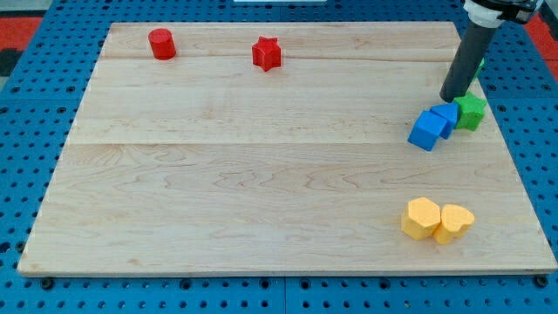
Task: Drag green circle towards left
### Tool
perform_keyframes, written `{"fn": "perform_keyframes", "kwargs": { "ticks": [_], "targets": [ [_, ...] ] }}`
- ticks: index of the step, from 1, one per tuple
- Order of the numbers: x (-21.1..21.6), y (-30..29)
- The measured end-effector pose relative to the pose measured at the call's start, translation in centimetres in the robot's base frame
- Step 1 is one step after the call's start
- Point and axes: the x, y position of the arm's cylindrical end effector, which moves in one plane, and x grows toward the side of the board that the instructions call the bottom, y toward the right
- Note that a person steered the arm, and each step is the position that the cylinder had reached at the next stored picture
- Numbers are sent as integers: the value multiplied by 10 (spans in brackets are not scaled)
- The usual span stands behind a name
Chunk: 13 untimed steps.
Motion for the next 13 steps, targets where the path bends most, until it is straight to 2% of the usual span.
{"fn": "perform_keyframes", "kwargs": {
  "ticks": [3,5,8,10,13],
  "targets": [
    [-37,76],
    [-70,50],
    [-70,-15],
    [-20,-10],
    [-13,-23]
  ]
}}
